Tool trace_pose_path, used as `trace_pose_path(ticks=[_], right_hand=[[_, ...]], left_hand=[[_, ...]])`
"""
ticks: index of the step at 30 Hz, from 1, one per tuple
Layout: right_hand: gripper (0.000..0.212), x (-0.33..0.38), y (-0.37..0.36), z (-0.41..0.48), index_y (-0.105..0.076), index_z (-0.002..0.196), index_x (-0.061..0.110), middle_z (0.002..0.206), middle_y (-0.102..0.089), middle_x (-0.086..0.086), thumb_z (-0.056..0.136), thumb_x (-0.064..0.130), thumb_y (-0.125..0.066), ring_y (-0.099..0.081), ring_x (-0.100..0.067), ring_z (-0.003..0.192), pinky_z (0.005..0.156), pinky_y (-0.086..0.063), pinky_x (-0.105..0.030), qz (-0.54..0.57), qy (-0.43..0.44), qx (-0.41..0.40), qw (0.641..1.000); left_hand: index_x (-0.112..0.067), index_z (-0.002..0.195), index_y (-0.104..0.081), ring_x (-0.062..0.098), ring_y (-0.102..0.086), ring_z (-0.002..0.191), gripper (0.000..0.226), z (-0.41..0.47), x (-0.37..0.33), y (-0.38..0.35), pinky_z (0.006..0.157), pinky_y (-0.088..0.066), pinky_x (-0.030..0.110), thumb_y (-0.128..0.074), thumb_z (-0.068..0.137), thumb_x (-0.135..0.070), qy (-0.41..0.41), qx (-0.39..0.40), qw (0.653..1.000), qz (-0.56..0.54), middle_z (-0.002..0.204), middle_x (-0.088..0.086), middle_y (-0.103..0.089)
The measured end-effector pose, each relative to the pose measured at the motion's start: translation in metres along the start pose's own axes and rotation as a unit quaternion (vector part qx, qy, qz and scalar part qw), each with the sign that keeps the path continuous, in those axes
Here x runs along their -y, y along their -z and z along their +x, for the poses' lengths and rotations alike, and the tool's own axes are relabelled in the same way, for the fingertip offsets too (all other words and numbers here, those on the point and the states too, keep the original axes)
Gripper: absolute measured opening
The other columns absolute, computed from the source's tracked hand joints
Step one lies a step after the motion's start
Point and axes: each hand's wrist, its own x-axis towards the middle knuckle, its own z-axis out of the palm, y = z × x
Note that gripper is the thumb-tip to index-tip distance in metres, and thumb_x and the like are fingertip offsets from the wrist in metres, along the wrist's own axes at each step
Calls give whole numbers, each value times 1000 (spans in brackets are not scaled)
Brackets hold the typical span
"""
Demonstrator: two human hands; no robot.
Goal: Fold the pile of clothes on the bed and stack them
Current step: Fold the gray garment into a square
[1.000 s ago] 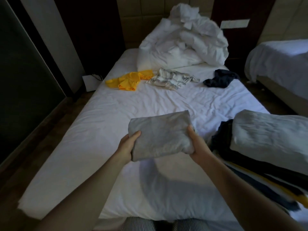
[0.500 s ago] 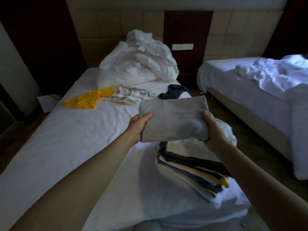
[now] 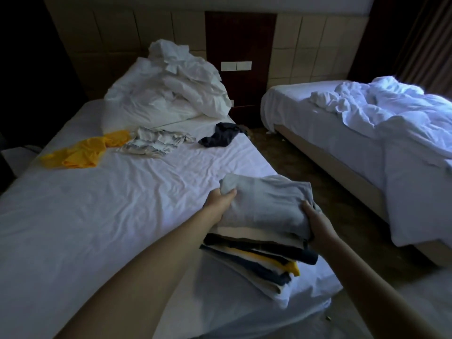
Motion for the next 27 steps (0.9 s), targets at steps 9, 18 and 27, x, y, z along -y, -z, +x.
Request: trace_pose_path(ticks=[9, 18, 27], right_hand=[[51, 39, -33, -8, -36, 139, 14, 149, -26, -12, 92, 25, -50, -16, -29, 140, 112, -13, -39, -507, 308, -125, 795], [46, -9, -39, 34, -27, 142, 46, 158, -11, 11, 97, 53, -20, -1, -27, 146, 115, -8, -52, -661, 197, 4, 724], [44, -31, -45, 82, -28, 140, 48, 157, -13, 11, 97, 51, -20, -3, -28, 145, 112, -13, -51, -671, 179, -11, 719]], left_hand=[[-28, 149, -19, 36, -29, 136, 56, -22, -22, -5, 107, -28, 48, -35, 97, -42, -200, -116, 902, 365, 156, 8, -20], [-58, 142, -9, 39, 13, 144, 49, -11, 2, -42, 113, 10, 58, -11, 94, -65, -186, 80, 854, 480, 160, -11, 6], [-59, 141, -11, 36, 6, 145, 48, 38, 24, -64, 113, 7, 59, -13, 94, -65, -185, 67, 858, 474, 160, -11, 1]])
